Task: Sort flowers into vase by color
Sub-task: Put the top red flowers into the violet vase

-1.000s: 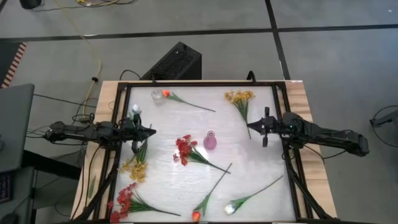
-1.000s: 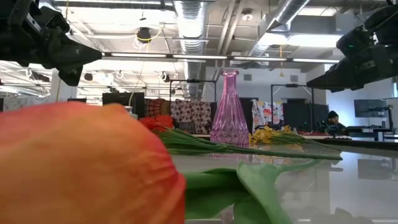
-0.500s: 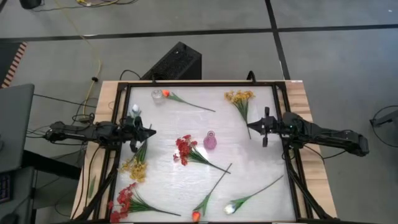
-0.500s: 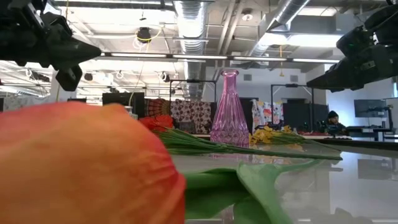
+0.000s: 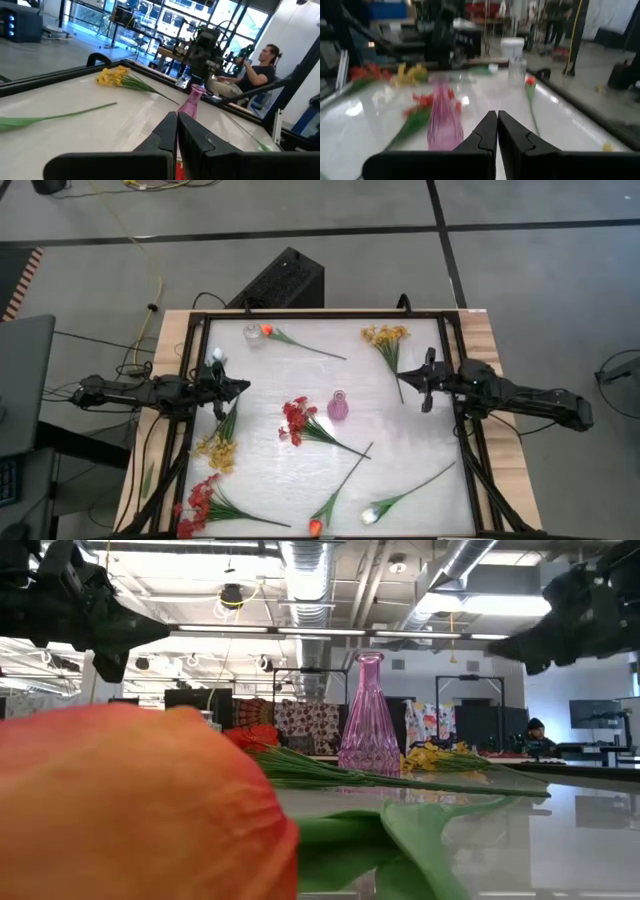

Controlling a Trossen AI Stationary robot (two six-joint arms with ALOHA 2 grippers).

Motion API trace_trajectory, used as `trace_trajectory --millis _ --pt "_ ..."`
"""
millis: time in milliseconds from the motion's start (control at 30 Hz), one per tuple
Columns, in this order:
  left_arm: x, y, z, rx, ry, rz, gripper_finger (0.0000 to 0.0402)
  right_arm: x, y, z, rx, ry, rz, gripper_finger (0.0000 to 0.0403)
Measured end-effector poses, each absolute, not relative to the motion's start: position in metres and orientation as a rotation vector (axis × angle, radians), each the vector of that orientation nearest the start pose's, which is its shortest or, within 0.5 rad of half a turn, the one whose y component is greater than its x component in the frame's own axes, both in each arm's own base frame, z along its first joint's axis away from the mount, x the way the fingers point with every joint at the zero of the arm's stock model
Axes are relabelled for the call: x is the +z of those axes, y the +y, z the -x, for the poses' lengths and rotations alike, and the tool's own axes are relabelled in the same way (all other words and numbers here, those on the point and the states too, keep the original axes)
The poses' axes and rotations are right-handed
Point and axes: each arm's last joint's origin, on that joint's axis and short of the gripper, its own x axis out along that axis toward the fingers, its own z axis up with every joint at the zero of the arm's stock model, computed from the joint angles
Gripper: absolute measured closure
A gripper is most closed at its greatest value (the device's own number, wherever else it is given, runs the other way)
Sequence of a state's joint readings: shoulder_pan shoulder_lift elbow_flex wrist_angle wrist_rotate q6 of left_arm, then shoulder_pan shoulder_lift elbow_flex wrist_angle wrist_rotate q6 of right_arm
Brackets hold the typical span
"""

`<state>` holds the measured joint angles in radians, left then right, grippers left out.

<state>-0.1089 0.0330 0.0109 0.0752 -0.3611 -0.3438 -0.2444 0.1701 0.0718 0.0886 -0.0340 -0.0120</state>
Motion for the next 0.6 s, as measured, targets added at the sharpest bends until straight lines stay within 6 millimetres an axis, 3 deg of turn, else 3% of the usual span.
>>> trace_trajectory --millis 233,400,600 --pt "0.175 -0.001 -0.099 0.204 -0.11 0.305 0.0401 0.209 -0.024 -0.101 -0.225 -0.26 -0.004 0.036" --pt "0.175 -0.003 -0.107 0.177 -0.096 0.285 0.0401 0.219 -0.019 -0.111 -0.154 -0.219 -0.085 0.036" --pt "0.17 -0.007 -0.125 0.128 0.012 0.253 0.0401 0.25 -0.011 -0.144 -0.069 -0.11 -0.111 0.0359"
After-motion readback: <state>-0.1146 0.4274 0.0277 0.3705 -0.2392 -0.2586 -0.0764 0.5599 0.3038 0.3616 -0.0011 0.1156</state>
